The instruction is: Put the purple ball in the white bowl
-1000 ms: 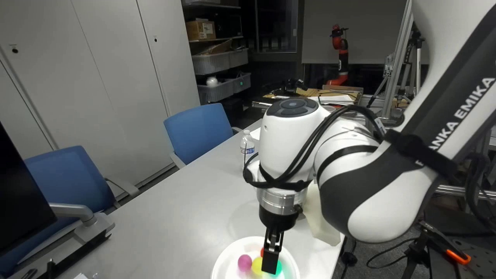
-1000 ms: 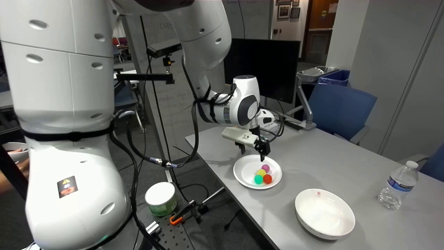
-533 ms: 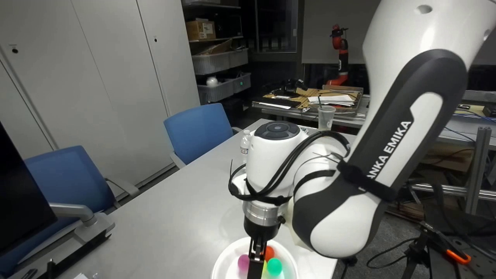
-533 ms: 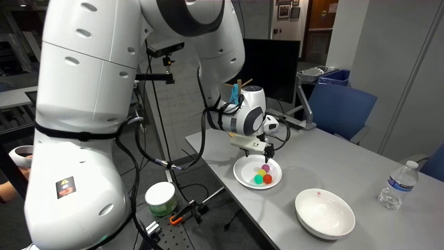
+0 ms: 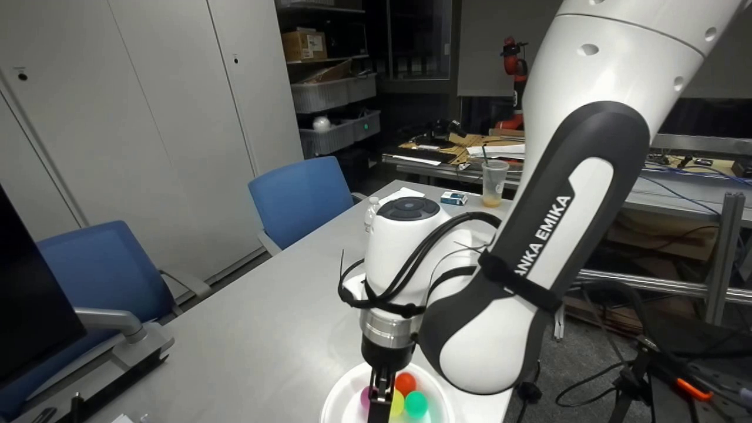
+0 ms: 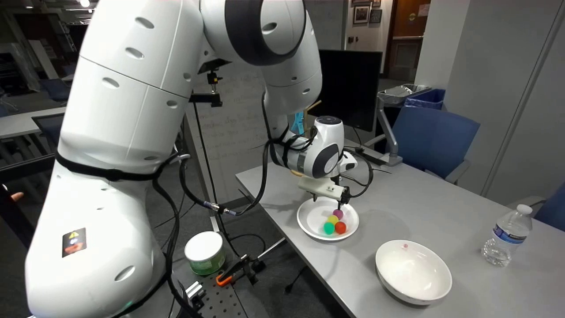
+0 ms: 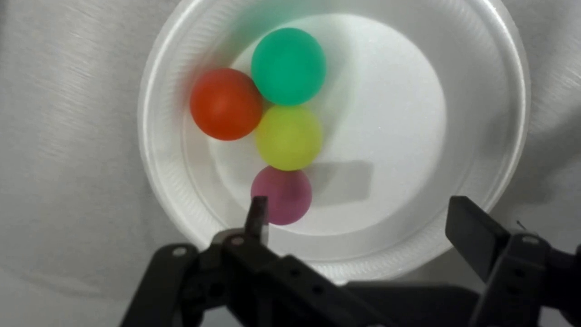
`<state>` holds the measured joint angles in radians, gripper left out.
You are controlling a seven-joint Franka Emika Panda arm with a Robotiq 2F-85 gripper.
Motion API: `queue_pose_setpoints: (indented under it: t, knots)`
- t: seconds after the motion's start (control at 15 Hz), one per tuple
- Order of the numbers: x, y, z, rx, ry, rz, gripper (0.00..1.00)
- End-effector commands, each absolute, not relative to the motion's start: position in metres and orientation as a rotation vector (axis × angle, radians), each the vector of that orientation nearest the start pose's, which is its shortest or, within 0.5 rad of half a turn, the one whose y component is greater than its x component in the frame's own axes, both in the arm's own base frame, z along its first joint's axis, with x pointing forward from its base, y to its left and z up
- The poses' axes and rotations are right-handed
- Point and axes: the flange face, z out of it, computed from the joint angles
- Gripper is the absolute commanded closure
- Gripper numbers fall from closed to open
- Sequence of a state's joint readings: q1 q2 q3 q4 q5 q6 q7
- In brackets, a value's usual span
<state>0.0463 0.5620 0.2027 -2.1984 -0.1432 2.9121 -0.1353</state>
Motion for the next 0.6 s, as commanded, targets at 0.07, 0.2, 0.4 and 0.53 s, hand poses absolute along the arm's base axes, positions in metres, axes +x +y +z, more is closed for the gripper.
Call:
queue_pose_setpoints:
  t: [0.07, 0.2, 0.4, 0.53]
  knots:
    - [0.542, 0.147, 0.141, -2.979, -0.729, -0.241, 0.00]
    - [0.543, 0.140, 0.133, -2.990, -0.717, -0.239, 0.00]
    - [0.545, 0.132, 0.119, -3.000, -0.709, -0.235, 0.00]
    - [0.548, 0.129, 0.112, -3.007, -0.711, -0.233, 0.00]
